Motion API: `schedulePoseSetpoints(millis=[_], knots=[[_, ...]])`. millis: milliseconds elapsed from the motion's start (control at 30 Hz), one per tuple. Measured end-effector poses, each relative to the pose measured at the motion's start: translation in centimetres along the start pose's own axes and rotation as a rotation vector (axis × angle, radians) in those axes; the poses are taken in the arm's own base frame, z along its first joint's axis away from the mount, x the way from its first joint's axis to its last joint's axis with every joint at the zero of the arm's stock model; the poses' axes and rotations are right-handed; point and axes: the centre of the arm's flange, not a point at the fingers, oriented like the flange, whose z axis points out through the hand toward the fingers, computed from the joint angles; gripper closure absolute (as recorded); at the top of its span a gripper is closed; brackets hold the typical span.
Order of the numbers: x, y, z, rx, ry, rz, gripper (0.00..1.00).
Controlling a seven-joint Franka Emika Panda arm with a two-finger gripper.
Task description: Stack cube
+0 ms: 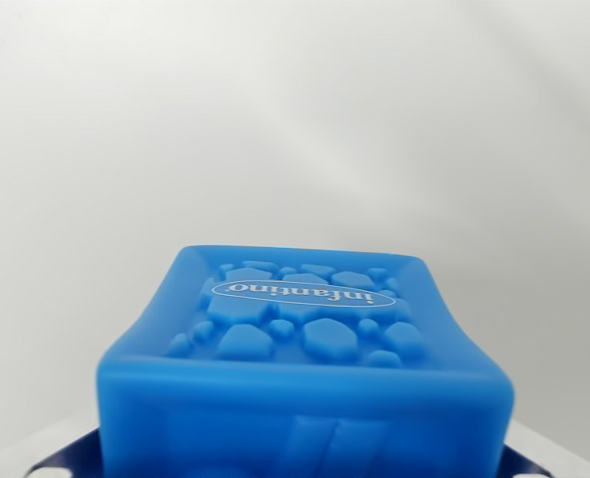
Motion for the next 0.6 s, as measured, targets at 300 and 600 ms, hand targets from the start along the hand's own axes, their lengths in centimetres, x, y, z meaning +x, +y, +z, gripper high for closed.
schedulePoseSetpoints(millis=[300, 600], knots=[[-0.6, -1.4, -0.4, 0.000, 0.000, -0.005, 1.00], [-1.3, -2.9, -0.9, 0.000, 0.000, -0.010, 1.00]])
